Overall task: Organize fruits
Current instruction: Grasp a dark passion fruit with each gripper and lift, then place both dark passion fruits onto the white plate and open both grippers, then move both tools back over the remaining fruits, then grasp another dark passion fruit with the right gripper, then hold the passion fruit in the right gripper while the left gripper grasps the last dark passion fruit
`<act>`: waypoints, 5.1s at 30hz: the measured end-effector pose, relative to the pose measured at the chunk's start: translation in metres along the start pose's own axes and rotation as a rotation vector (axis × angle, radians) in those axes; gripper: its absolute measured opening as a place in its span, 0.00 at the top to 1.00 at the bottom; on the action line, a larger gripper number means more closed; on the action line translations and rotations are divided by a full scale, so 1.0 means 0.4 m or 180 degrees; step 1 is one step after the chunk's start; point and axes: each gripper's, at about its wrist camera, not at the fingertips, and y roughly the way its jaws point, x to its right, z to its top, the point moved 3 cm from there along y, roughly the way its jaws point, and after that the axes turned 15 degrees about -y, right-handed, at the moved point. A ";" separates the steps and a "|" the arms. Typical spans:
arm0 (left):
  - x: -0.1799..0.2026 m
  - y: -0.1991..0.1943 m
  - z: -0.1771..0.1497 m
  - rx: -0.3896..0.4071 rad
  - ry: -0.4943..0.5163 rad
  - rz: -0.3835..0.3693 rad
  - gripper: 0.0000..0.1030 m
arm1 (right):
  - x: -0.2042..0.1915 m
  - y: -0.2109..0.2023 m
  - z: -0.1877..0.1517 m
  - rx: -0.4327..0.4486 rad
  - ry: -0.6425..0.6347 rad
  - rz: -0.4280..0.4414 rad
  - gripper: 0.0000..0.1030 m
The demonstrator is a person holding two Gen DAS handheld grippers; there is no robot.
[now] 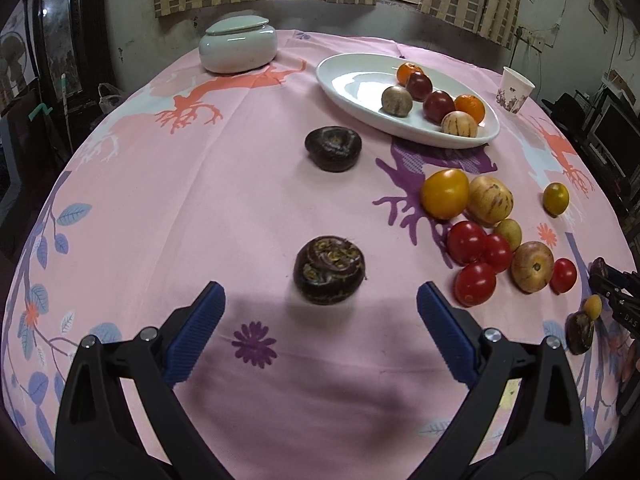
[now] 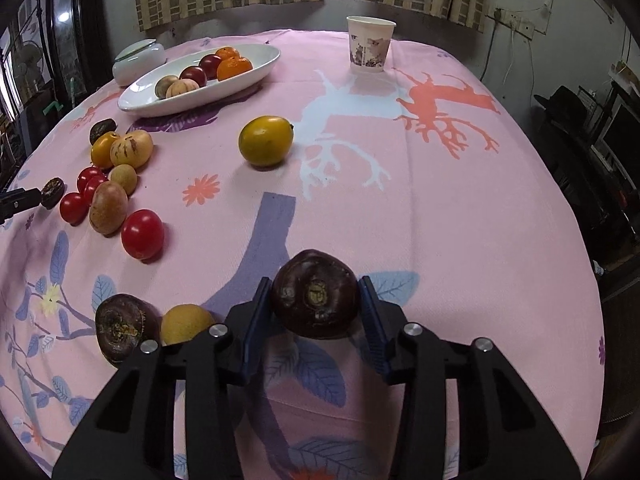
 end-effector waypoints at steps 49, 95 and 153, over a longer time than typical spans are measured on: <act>0.176 -0.036 0.223 0.0378 0.0341 -0.0312 0.59 | -0.111 -0.108 0.335 0.0863 -0.0265 0.0312 0.57; 0.127 0.017 0.126 0.0029 -0.0177 -0.0387 0.12 | -0.115 -0.058 0.274 0.0579 0.0122 0.0446 0.33; 0.071 0.179 0.135 -0.0253 -0.0203 0.0441 0.04 | -0.211 -0.070 0.154 0.0614 0.0240 0.1077 0.58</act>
